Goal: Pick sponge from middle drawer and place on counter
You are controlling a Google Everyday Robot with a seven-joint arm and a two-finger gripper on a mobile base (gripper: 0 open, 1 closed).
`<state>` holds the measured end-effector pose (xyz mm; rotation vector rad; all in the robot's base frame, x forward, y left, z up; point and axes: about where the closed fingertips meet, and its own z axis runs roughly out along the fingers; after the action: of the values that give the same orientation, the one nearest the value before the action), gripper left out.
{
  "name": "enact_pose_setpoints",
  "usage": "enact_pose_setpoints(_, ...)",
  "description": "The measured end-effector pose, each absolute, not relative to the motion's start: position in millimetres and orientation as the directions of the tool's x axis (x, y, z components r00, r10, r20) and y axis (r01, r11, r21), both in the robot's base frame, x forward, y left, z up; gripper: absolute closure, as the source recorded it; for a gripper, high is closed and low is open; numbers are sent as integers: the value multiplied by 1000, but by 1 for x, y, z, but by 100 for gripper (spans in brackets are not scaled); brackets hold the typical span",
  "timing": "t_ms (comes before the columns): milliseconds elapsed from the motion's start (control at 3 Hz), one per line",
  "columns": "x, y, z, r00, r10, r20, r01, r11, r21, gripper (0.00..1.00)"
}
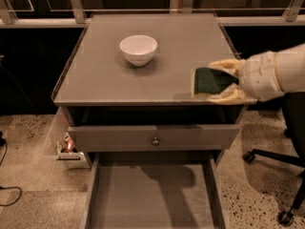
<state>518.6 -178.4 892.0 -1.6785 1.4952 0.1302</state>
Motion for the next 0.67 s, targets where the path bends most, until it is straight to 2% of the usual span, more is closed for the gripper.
enact_pose_setpoints(667, 595, -175, 916, 297, -725, -621, -857, 84, -508, 100)
